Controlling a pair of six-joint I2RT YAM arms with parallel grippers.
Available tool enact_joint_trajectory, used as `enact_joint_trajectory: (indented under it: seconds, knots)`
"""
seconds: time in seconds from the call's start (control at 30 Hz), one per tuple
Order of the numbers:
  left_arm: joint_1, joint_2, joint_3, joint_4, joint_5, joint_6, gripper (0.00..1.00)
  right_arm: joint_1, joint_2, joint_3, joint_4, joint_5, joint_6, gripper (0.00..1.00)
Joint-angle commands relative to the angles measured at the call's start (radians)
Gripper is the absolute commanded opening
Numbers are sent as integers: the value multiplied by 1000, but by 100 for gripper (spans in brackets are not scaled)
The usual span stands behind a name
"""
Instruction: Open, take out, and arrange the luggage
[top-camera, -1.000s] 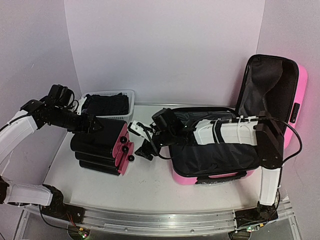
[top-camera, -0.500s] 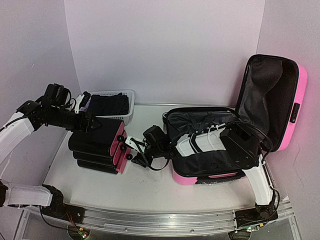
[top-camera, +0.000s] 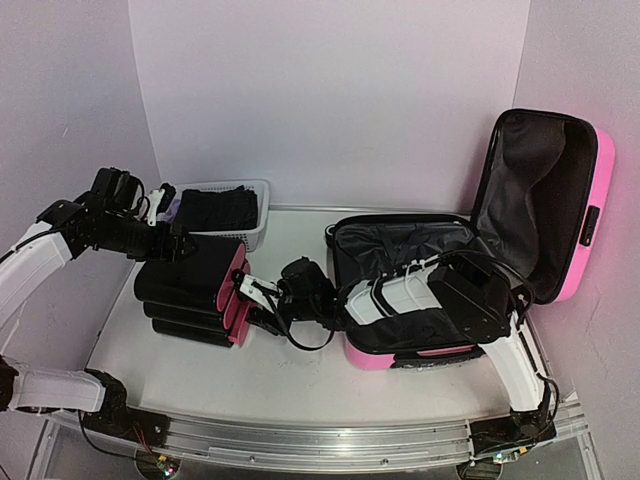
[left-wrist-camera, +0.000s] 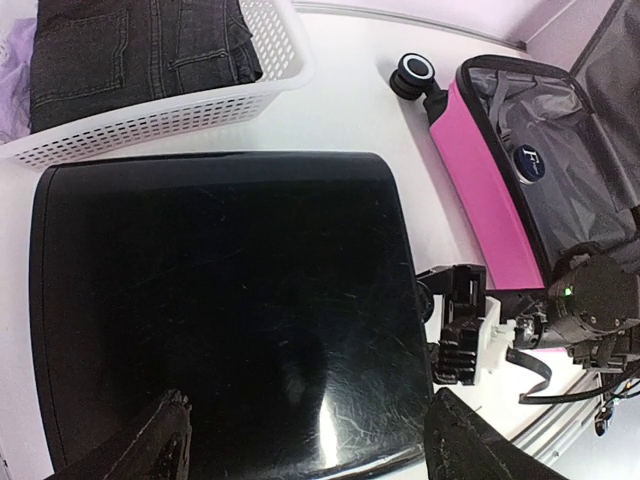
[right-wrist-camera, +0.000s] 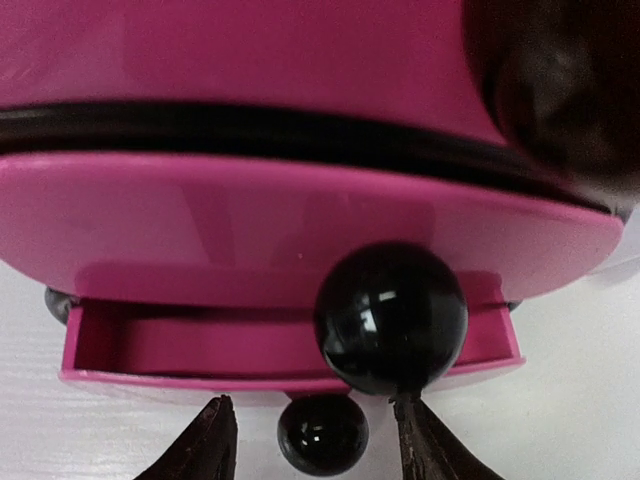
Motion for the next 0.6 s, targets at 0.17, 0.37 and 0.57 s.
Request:
enact_joint_trajectory:
  seconds: [0.17,0.37,0.57]
  knots:
    - [15,-36,40,18,-23,-3,81,9,32,-4,131,14,-47,47]
    - [20,-36,43,14,-15,-4,81,21,48,6,95,100,-81,47]
    - [23,-52,48,9,-17,-2,81,40,59,-5,102,139,-125,51]
